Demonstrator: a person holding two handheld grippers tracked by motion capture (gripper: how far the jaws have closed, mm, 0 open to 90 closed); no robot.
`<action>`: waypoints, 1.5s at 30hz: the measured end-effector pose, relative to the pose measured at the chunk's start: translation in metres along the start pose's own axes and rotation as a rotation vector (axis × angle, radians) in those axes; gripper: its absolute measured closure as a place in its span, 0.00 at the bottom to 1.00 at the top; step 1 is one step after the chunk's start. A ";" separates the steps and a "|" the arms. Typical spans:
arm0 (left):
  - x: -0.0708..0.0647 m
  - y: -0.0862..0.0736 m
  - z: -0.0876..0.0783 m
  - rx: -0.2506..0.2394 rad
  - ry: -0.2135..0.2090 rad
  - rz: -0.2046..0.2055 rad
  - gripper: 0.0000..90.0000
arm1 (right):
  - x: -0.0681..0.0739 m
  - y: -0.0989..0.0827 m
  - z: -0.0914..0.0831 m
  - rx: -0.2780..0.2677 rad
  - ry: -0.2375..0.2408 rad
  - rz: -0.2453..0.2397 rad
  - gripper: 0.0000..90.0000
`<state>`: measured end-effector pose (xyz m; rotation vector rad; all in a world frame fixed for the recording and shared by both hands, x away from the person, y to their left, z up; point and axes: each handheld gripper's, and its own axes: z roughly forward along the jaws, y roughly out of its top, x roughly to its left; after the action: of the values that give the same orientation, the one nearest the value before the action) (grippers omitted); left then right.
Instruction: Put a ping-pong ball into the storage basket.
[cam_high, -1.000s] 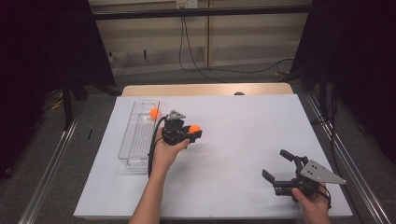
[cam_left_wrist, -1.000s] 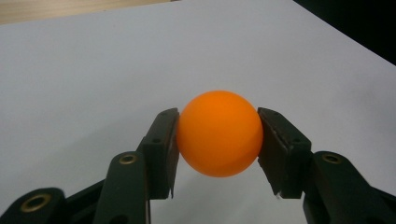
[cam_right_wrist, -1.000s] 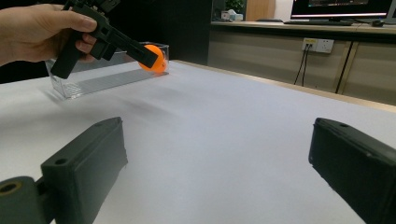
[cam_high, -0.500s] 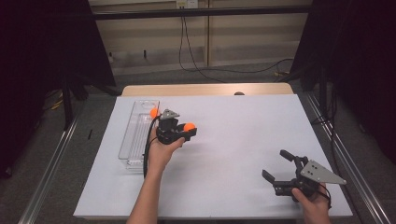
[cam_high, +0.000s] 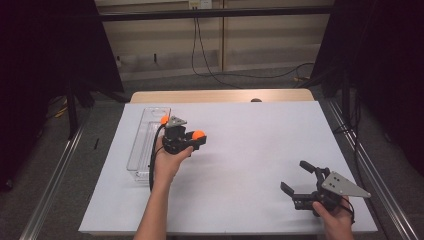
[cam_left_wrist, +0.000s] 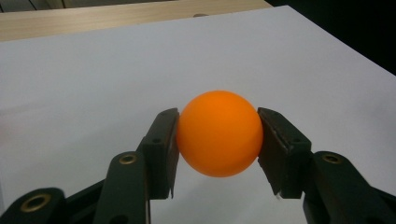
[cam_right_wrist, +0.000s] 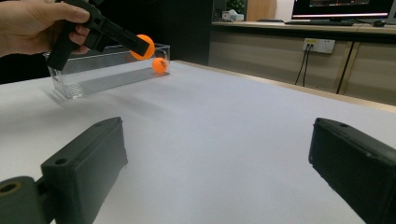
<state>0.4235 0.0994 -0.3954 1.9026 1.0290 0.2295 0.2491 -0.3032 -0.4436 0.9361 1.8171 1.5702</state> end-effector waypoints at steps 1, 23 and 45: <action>0.001 0.000 0.000 0.001 0.003 0.002 0.57 | 0.000 0.000 0.000 0.001 0.000 -0.001 0.04; 0.009 0.000 -0.011 -0.016 0.024 -0.006 0.57 | 0.001 0.000 0.000 0.000 0.001 -0.001 0.04; 0.016 0.001 -0.022 -0.039 0.044 -0.022 0.57 | 0.001 0.000 0.000 -0.001 0.002 -0.002 0.04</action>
<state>0.4226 0.1253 -0.3860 1.8578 1.0675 0.2779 0.2488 -0.3023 -0.4433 0.9320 1.8183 1.5710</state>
